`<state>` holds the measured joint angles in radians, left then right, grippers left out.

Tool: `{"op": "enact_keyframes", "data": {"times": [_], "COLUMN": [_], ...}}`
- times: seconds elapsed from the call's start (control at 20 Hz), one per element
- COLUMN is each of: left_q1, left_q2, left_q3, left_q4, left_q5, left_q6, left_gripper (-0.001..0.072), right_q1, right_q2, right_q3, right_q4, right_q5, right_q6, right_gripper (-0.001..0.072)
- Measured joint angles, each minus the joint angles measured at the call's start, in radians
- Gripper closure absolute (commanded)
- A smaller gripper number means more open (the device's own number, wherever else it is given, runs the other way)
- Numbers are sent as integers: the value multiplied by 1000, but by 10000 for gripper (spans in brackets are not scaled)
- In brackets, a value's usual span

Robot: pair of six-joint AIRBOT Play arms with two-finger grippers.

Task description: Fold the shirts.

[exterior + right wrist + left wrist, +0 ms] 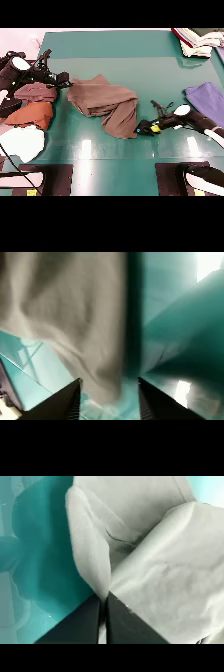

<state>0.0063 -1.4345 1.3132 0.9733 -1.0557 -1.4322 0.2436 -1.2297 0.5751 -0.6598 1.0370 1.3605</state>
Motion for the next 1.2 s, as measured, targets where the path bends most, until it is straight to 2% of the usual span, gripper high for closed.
{"op": "enact_keyframes", "data": {"times": [0.05,0.2,0.3,0.6,0.9,1.2], "left_q1": [0,1,12,95,115,118], "left_q2": [0,24,75,324,521,561], "left_q3": [1,3,26,317,639,729], "left_q4": [-1,0,4,22,33,-45], "left_q5": [-2,-9,-4,5,-8,-34], "left_q6": [0,-2,-3,21,48,66], "left_gripper": [681,681,681,681,682,682], "right_q1": [29,60,27,-257,-555,-661], "right_q2": [-30,-69,-34,259,460,438], "right_q3": [16,88,157,512,943,1210], "right_q4": [4,-28,-84,-315,-371,-382], "right_q5": [-22,-35,12,241,401,527], "right_q6": [-3,-11,-10,54,70,94], "right_gripper": [697,697,697,698,698,698]}}
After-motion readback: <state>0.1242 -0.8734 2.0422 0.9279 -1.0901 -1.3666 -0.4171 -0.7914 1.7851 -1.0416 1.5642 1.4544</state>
